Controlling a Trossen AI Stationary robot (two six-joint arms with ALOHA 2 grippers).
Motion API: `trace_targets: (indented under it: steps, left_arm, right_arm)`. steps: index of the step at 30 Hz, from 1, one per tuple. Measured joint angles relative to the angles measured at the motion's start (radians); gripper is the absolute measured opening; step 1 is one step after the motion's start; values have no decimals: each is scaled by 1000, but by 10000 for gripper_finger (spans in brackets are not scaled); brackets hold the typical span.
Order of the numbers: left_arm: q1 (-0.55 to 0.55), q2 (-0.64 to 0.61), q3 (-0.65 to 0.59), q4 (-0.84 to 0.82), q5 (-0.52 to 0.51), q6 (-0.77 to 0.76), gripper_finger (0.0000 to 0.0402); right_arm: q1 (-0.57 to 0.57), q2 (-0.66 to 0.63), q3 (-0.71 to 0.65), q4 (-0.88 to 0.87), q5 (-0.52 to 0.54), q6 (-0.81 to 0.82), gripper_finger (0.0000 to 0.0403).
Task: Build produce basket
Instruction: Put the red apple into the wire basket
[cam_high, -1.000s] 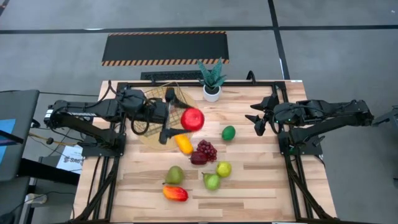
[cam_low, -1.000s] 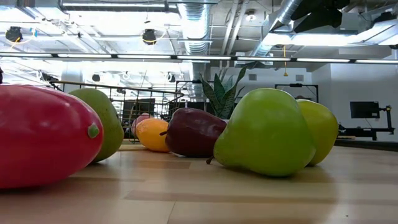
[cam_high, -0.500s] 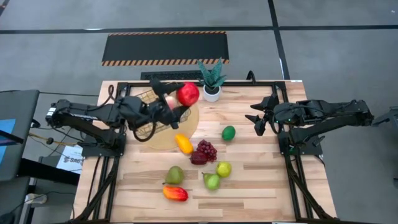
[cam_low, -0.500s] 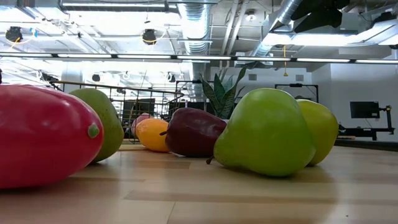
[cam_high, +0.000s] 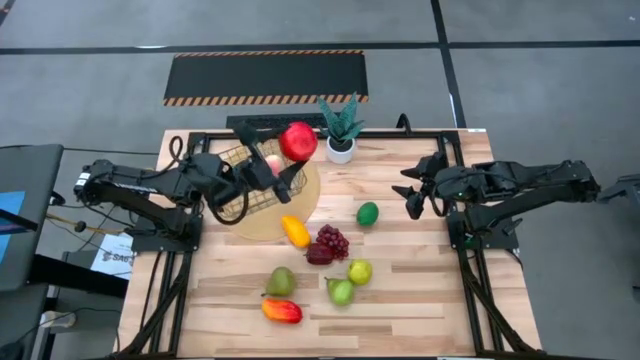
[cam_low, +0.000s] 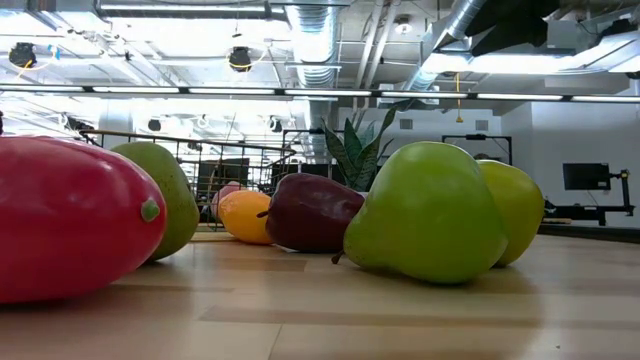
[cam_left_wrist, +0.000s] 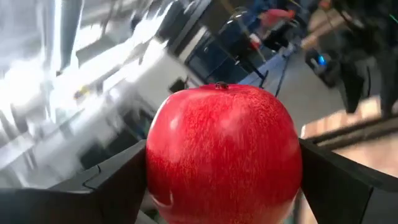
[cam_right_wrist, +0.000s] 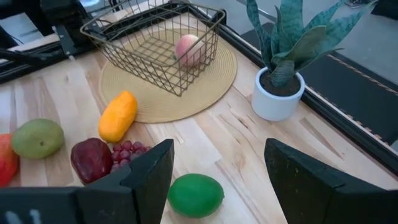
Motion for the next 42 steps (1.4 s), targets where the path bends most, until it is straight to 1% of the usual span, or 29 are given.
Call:
trace_targets:
  steps: [4, 7, 9, 14, 16, 18, 21, 24, 26, 33, 35, 37, 38, 42]
  left_arm:
    - [0, -2, 0, 26, -159, -375, 339]
    - [2, -1, -1, 21, -280, -627, 339]
    - [2, -1, -1, 19, -322, -837, 339]
    - [2, -1, -1, 10, -328, -1490, 339]
    - [2, -1, -1, -6, -307, -1689, 339]
    - [5, -1, -1, -29, -275, -1848, 339]
    - [14, -1, -1, -53, -166, -2080, 339]
    - [28, -1, -1, -61, -11, -2285, 339]
    - [39, -1, -1, -63, 109, -2375, 339]
    - [43, -1, -1, -66, 465, -2492, 339]
    - [54, -1, -1, -65, 608, -2458, 339]
    - [66, -1, -1, -54, 772, -2427, 339]
    - [68, 0, -1, -32, 851, -2425, 339]
    - [61, -1, -1, 95, 1102, -2453, 339]
  right_arm:
    - [0, 11, -1, 3, 0, 0, 273]
    - [0, 20, -1, 2, -1, 0, 273]
    - [0, 21, -1, 8, -1, 0, 273]
    - [0, 21, 0, 17, -2, -1, 273]
    - [0, 21, 0, 23, -2, -1, 273]
    - [0, 21, 0, 24, -2, -1, 273]
    - [0, 21, 0, 24, -2, -3, 273]
    - [0, 21, 0, 23, -2, -3, 273]
    - [0, 21, 0, 22, -2, -3, 273]
    - [0, 21, 0, 21, -3, -13, 273]
    - [0, 21, 0, 21, -3, -16, 273]
    - [0, 21, 0, 21, -3, -18, 273]
    - [0, 21, 0, 21, -3, -19, 273]
    - [0, 21, 0, 21, -3, -18, 273]
